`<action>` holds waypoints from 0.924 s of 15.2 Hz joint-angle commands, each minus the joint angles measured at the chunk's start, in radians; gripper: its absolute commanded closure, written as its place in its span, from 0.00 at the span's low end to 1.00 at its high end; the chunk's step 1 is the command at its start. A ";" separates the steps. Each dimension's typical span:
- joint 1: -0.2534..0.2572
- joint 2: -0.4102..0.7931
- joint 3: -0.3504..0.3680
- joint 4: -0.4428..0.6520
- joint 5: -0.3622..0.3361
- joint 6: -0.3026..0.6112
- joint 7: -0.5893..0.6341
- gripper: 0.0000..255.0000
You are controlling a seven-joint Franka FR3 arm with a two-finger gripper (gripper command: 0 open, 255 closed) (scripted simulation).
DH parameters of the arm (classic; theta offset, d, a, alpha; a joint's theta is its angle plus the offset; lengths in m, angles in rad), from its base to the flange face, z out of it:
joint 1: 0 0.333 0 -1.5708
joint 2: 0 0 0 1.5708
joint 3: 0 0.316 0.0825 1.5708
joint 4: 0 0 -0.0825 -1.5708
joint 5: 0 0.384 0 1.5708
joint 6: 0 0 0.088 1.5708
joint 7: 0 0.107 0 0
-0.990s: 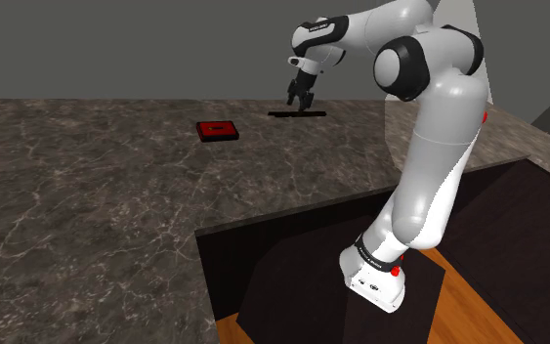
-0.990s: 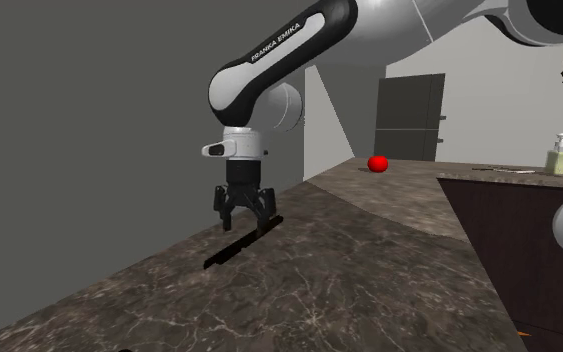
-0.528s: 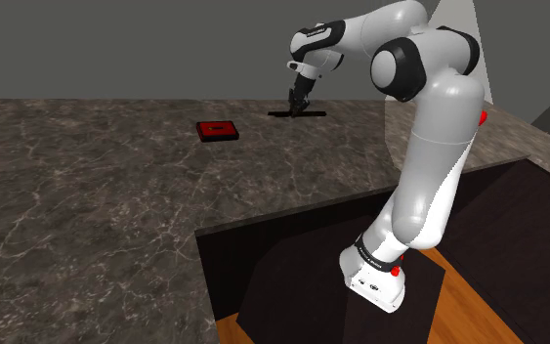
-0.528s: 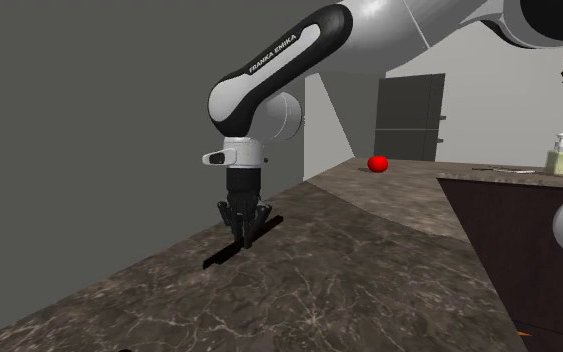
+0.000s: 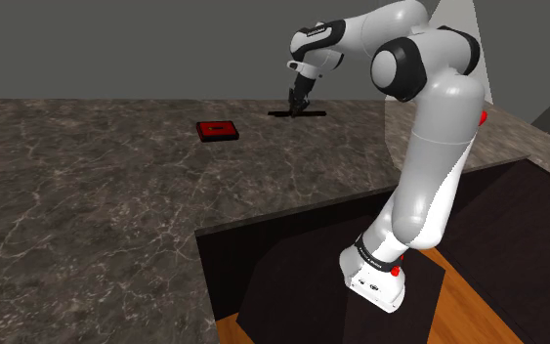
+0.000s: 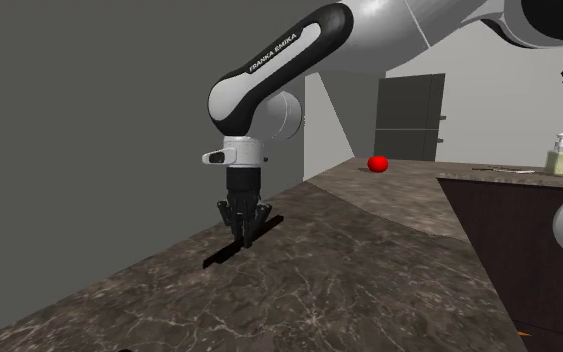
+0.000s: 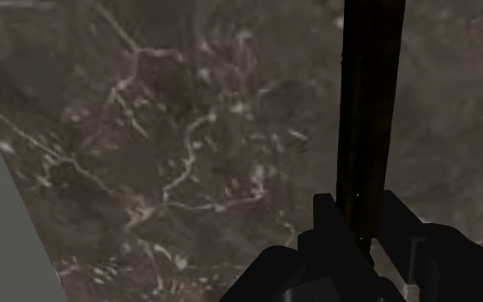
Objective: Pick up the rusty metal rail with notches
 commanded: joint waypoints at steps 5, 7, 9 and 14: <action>0.006 -0.029 -0.011 0.039 -0.027 -0.061 0.024 1.00; 0.008 -0.038 -0.014 0.055 -0.036 -0.083 0.031 1.00; 0.009 -0.046 -0.017 0.072 -0.044 -0.106 0.039 1.00; 0.010 -0.063 -0.024 0.120 -0.060 -0.164 0.056 1.00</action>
